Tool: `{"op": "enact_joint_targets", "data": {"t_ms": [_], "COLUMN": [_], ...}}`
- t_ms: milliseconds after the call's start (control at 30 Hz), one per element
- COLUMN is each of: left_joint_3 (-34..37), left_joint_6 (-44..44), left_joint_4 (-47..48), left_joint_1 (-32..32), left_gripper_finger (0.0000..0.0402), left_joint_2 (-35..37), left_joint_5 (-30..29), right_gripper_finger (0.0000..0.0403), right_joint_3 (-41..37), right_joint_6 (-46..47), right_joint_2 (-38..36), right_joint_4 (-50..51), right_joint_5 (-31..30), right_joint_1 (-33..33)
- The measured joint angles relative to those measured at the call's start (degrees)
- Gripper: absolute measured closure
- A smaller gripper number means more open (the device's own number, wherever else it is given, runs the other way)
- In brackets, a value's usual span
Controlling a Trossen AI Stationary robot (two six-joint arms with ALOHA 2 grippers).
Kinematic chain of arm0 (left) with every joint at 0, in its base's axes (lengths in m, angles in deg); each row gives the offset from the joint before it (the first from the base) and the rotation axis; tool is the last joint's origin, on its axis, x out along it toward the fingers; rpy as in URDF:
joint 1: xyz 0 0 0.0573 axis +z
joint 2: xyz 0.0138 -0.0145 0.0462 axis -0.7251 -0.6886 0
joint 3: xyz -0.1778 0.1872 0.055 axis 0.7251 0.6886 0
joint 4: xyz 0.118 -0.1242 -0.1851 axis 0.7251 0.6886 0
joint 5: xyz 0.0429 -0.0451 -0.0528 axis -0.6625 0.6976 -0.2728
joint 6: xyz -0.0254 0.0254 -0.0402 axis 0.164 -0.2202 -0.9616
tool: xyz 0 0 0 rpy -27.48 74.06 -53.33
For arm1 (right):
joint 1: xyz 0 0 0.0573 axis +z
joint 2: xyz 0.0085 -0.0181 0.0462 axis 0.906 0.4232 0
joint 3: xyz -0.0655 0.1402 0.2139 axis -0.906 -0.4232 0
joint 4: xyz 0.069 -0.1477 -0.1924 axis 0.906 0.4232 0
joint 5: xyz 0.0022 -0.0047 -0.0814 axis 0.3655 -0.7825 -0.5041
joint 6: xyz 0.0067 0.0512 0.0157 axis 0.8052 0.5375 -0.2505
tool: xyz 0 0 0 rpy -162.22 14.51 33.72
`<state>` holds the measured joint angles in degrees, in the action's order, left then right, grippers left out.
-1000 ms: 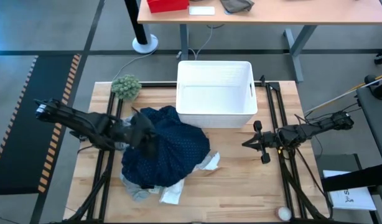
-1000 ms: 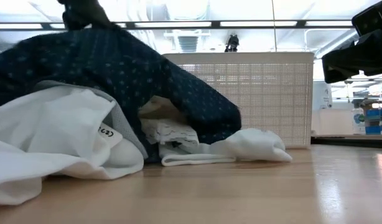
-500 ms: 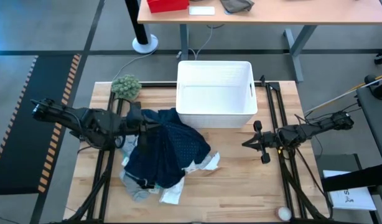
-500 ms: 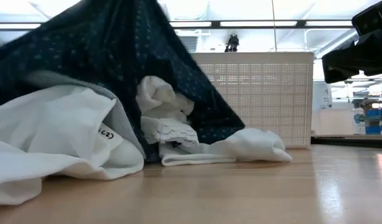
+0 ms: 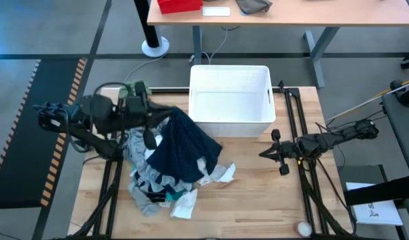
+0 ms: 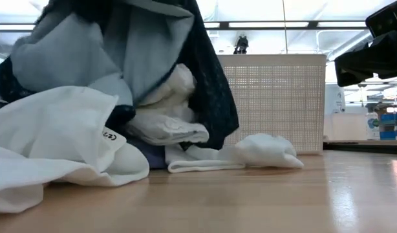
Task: Sort clothes
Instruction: Put the blue polo shirt into the white bin
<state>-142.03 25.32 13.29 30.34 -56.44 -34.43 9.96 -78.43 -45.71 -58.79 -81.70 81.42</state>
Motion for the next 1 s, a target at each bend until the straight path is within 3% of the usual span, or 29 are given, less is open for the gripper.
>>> {"op": "enact_joint_targets", "data": {"t_ms": [700,1000], "left_joint_3": [-39.3,-41.3], "left_joint_6": [13.5,17.2], "left_joint_4": [9.3,3.3], "left_joint_1": [3.6,5.6], "left_gripper_finger": [0.0401,0.0401], "left_joint_2": [-17.3,-18.2], "left_joint_5": [0.0,0.0], "right_gripper_finger": [0.0403,0.0403], "right_joint_3": [0.0,0.0], "right_joint_6": [0.0,0.0], "right_joint_2": [0.0,0.0], "right_joint_4": [0.0,0.0], "right_joint_5": [0.0,0.0], "right_joint_1": [0.0,0.0]}}
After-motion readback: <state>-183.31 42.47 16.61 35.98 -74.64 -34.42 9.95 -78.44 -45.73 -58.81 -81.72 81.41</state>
